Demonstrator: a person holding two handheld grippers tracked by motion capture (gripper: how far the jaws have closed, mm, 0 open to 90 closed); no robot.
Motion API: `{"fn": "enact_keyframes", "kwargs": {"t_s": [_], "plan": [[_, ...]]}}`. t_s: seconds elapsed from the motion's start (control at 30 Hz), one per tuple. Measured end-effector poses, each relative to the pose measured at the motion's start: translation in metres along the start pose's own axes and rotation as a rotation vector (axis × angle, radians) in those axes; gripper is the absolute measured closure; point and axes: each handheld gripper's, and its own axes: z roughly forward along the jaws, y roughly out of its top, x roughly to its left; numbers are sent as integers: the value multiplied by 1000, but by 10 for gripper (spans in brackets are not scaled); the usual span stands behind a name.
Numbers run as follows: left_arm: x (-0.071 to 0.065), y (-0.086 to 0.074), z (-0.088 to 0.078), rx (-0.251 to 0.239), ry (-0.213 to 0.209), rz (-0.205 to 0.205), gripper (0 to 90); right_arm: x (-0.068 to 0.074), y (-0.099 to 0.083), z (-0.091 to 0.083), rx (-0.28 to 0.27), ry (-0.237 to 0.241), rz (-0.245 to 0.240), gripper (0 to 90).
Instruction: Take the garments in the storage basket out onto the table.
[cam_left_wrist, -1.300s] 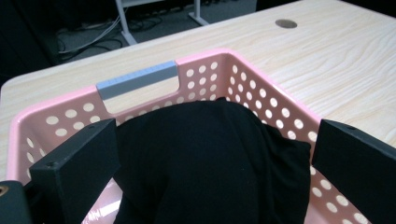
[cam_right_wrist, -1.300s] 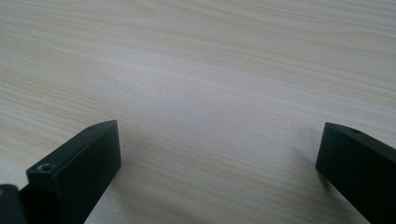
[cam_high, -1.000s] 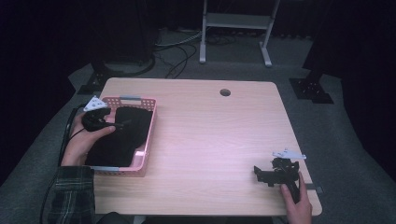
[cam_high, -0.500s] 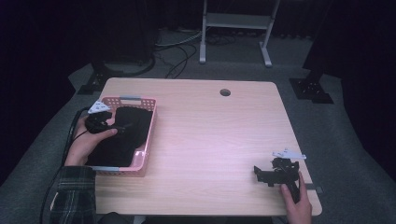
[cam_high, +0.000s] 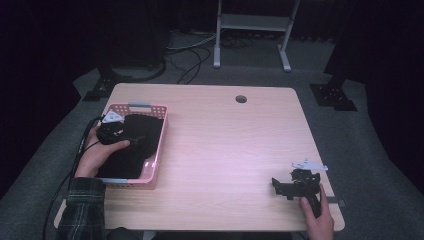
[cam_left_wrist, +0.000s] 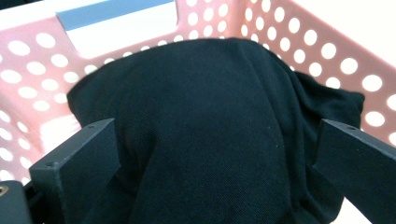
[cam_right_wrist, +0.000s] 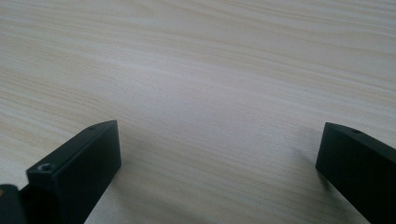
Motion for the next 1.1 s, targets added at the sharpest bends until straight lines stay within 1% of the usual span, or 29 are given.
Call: {"fn": "enact_keyframes", "kwargs": {"t_s": [0.23, 0.37, 0.47, 0.53, 0.57, 0.6, 0.87, 0.93, 1.1], "plan": [[0, -4, 8, 37, 11, -4, 3, 0, 0, 0, 0, 0, 0, 0], [-1, -6, 14, 70, 27, 6, 3, 0, 0, 0, 0, 0, 0, 0], [-1, -6, 15, 79, 31, 6, 2, 0, 0, 0, 0, 0, 0, 0], [-1, -7, 17, 96, 34, 3, 3, 0, 0, 0, 0, 0, 0, 0], [-1, -7, 17, 96, 34, 3, 3, 0, 0, 0, 0, 0, -1, 0], [-1, -8, 18, 113, 39, 0, 2, 0, 0, 0, 0, 0, 0, 0], [-1, -9, 21, 150, 42, -13, 3, 0, 0, 0, 0, 0, 0, 0], [0, -10, 22, 166, 44, -18, 2, 0, 0, 0, 0, 0, 0, 0], [-1, -10, 24, 182, 51, -13, 2, 0, 0, 0, 0, 0, 0, 0]]}}
